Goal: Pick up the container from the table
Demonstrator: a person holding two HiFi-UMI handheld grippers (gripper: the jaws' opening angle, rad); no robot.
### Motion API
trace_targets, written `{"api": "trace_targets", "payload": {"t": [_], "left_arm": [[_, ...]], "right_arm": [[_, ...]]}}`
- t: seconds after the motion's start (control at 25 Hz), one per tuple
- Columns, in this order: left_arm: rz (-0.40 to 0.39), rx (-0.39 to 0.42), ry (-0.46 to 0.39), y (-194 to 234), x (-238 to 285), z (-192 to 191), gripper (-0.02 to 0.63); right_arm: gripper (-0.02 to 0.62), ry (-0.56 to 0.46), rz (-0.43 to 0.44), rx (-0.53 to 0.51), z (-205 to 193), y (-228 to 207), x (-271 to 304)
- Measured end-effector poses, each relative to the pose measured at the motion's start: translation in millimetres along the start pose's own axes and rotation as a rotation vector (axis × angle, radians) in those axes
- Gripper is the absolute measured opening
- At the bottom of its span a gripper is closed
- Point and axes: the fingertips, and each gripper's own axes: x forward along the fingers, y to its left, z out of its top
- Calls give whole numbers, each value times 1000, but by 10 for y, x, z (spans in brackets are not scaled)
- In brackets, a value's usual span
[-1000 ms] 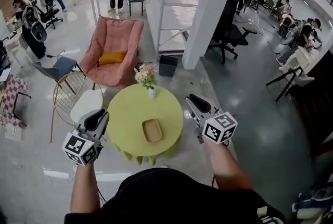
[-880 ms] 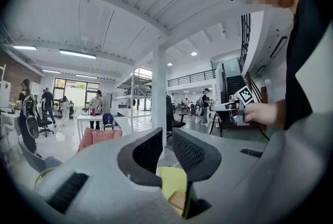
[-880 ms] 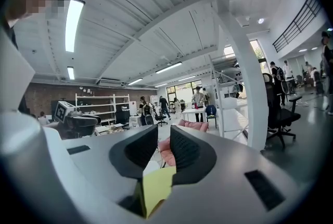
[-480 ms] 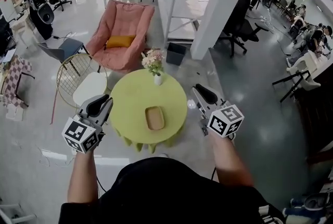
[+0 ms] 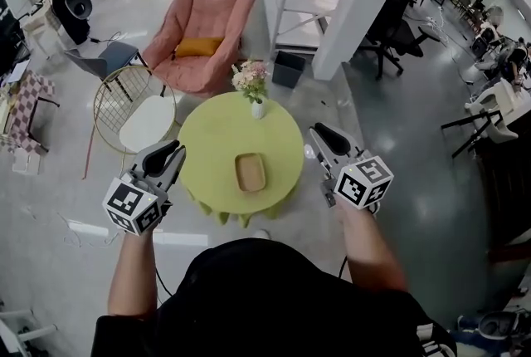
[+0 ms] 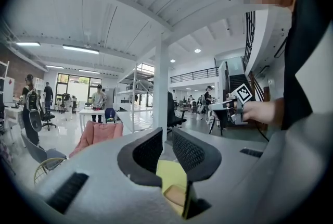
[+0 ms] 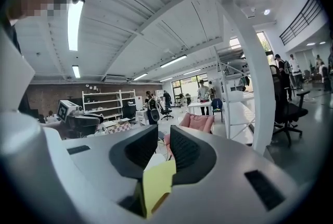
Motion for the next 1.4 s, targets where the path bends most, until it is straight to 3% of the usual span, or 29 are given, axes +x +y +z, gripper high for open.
{"api": "trace_targets", "payload": {"t": [0.56,1.4], "left_arm": [[34,-31,30,-33,47,-291,71],[78,8,90,0,234,-603,71]], "right_arm": [[77,65,31,19,-333,-133,163],[77,249,124,39,-1298,-234,685]]}}
